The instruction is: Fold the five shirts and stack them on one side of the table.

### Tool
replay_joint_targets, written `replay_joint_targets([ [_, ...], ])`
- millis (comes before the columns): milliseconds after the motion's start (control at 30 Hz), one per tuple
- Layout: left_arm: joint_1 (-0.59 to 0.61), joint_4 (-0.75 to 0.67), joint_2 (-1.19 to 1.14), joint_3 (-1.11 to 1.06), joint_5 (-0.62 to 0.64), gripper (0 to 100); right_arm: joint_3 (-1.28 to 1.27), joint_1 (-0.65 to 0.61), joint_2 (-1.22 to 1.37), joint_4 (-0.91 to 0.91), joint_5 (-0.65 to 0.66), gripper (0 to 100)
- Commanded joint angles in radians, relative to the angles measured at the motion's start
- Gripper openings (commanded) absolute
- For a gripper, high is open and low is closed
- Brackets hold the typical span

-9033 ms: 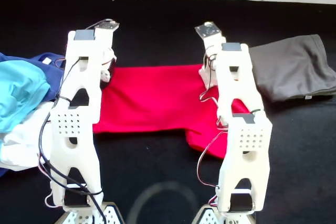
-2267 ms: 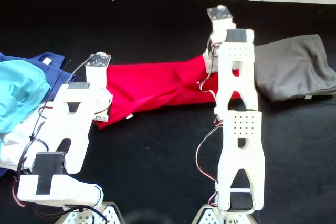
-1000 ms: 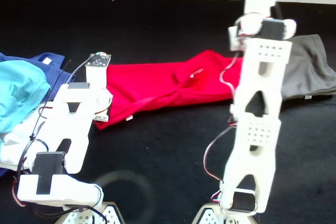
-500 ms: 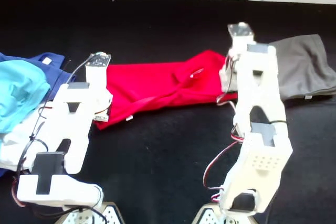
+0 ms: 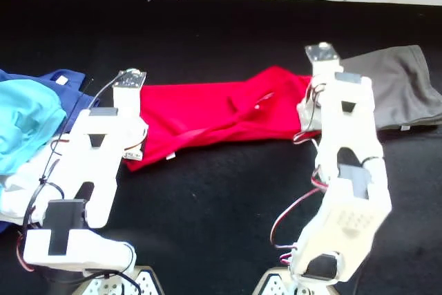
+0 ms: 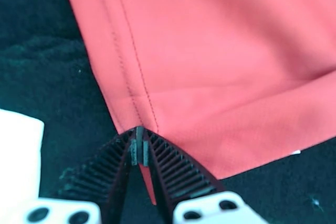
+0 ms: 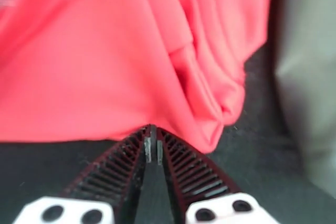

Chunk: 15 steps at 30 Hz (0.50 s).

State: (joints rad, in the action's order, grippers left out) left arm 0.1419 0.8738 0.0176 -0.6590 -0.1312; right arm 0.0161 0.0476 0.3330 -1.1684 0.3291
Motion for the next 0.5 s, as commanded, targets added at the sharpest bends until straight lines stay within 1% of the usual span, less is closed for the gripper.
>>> replay_joint_targets([
  [0,-0.016,0.118,0.102,0.033,0.002,1,-0.005,-0.074,-0.176,-0.038,0.006,0.6],
  [100,-0.01,0.164,0.185,0.03,-0.003,1,-0.004,-0.15,-0.205,-0.048,0.005,0.6],
  [233,-0.01,0.215,0.257,0.03,-0.003,1,-0.008,-0.228,-0.154,-0.015,0.003,0.6],
  [467,-0.008,0.239,0.288,0.03,-0.003,1,-0.004,-0.254,0.033,0.16,0.003,0.6],
])
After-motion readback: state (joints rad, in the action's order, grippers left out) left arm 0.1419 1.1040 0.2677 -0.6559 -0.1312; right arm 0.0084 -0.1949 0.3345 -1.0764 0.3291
